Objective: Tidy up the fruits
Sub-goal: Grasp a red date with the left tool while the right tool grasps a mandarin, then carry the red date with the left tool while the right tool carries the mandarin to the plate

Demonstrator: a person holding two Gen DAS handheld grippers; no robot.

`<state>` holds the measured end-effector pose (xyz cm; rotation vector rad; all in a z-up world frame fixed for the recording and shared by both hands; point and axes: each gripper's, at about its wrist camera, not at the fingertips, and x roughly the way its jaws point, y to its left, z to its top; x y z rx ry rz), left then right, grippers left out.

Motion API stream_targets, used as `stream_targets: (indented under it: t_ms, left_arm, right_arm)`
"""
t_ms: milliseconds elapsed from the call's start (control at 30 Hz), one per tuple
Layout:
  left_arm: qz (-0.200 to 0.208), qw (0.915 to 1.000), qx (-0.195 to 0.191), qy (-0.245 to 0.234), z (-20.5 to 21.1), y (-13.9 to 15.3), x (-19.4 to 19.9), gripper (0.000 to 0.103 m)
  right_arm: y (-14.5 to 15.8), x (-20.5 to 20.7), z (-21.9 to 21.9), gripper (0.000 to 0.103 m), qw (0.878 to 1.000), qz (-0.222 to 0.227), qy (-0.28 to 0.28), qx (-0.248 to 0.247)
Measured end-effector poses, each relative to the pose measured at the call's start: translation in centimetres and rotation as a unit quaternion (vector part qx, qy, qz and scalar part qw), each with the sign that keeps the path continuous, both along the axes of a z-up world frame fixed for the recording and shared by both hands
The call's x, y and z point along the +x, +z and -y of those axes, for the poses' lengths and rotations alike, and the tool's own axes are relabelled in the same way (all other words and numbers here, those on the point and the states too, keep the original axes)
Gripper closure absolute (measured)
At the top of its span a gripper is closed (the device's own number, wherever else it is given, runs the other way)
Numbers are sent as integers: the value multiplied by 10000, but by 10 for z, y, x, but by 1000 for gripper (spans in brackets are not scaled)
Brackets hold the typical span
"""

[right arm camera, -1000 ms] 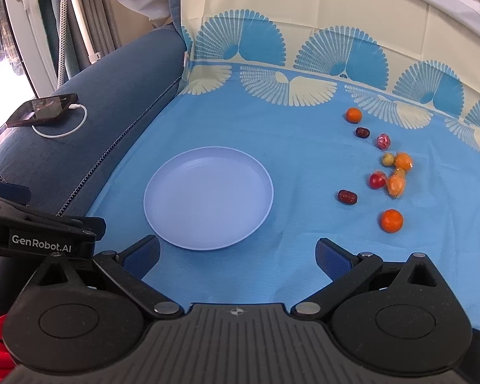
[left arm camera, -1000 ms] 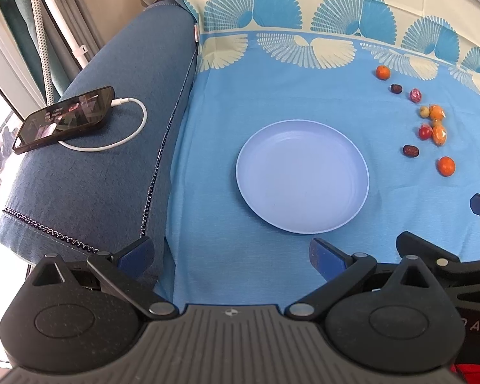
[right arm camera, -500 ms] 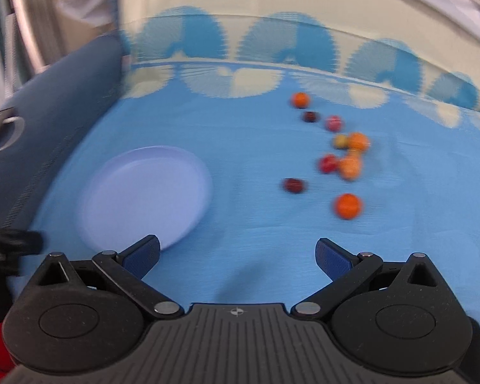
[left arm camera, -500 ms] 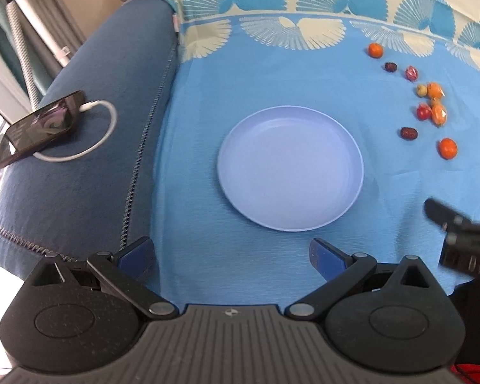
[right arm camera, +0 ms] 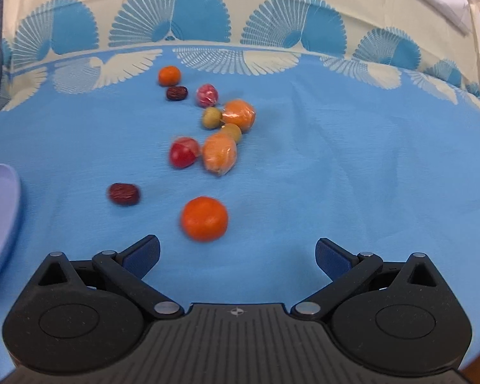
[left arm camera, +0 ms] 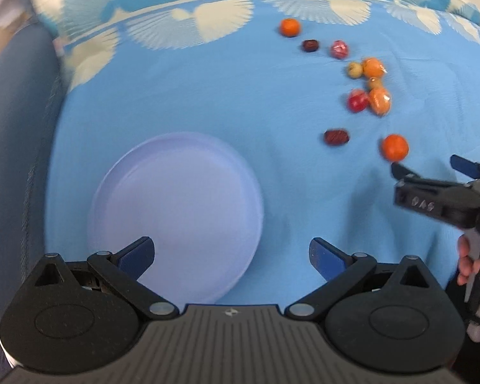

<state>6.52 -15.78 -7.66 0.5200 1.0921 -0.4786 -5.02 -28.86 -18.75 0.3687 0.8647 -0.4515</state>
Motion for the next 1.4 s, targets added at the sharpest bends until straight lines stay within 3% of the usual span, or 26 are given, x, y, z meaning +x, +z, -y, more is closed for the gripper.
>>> stream_targets:
  t_ms: [167,367,433,567,600,633,667,700,767,1033,1200,1400]
  left_arm:
    - [173,9980,105,-598,69,-36,31,0]
    - [225,9851,239,-1686,133,-78,46,1]
    - [240,9826,163,-1836,143,-83,49,9]
    - [-155,9822,-35,-1870,150,-89,56,49]
    - [-237,9809,-122,-1925,149,-89,56,63]
    - [-299,9786,-185,-2029,150,-88,54,69]
    - [-264,9775,-167,-2084,152,-88,52,69]
    - [-196,9773,-160,-2103,152,-88,49,69]
    - [-198,9792,-248,-2004,149,-83,45,69]
    - [-50,9916,-506,-1193,105,-18,32,69]
    - [150,9944,-618,-848,43,33,7,69]
    - [601,9978,-287,69,-47,73,-19,69]
  right_arm:
    - [-36,11,25,1,9993,212,118,-274]
    - [-41,15,39,1,9987,288,-210,-354]
    - [-44,18,41,1,9989,197,-226,-360]
    - [-44,19,39,5,9982,256,-127,-522]
    - [-42,17,38,19,9983,331,6,-486]
    - [-40,15,37,47,9980,461,173,-393]
    - [-36,13,34,68,9970,593,371,-324]
    - [-32,11,30,68,9961,607,372,-514]
    - [-28,8,30,68,9939,711,272,-795]
    - [-21,-4,58,68,9958,654,-471,-443]
    - [33,-38,58,68,9919,1000,-770,-132]
    - [97,-84,13,68,9898,1411,-156,105]
